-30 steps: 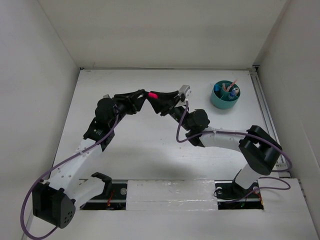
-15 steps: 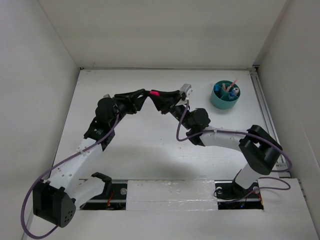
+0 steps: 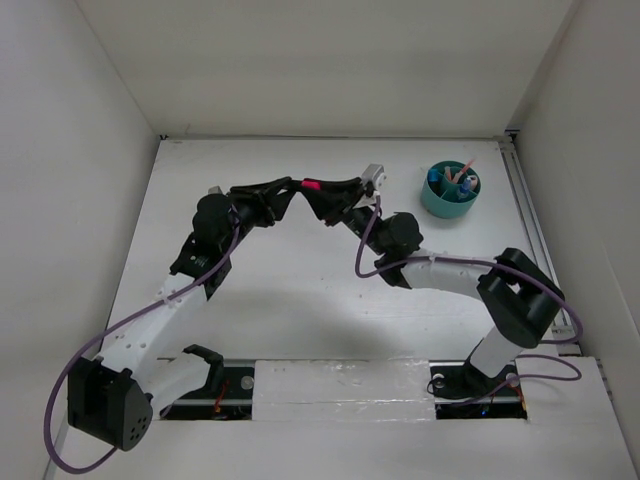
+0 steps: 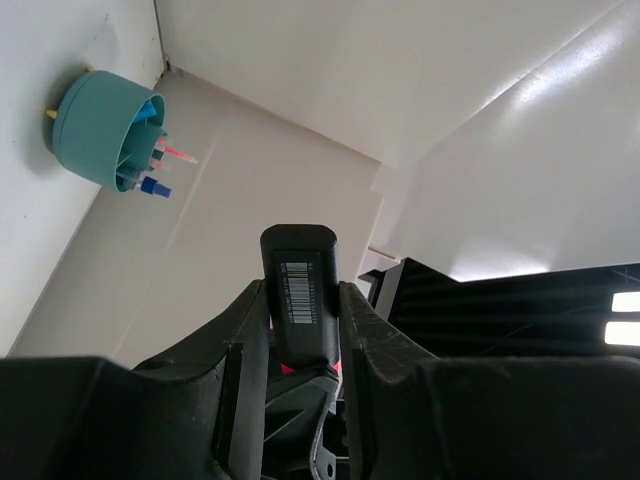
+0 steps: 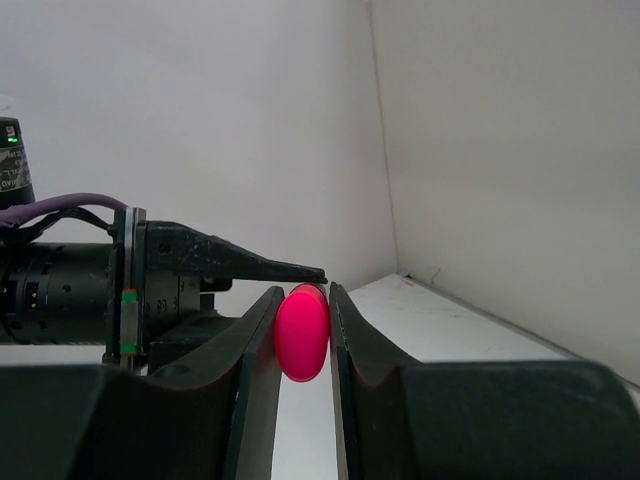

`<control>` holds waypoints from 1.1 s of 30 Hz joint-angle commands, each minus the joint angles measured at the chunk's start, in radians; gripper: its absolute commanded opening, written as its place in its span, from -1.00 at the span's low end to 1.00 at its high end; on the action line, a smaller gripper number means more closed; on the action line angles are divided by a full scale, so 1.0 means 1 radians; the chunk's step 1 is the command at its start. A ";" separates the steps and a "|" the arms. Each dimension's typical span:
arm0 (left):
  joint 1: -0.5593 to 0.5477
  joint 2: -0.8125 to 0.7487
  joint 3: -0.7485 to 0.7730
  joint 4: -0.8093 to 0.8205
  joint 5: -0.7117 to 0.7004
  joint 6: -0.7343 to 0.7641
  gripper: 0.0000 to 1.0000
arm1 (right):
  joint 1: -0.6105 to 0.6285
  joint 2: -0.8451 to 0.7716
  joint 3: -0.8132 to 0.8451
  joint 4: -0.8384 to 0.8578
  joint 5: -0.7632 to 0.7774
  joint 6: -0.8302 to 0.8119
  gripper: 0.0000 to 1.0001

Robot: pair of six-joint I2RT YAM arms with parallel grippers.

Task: Sort the stationery into containers
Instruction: Pick up the pen from the center of the board.

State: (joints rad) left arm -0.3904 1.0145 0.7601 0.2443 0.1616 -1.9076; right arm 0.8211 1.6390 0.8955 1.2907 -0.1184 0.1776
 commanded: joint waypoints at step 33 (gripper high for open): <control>0.010 0.050 0.191 -0.170 0.013 0.320 1.00 | -0.060 -0.145 0.189 -0.595 -0.182 -0.214 -1.00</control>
State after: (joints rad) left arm -0.3843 1.0657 0.8658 0.1268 0.2043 -1.6775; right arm 0.7696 1.5314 1.0084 0.9703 -0.3252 0.0628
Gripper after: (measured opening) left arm 0.996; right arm 0.273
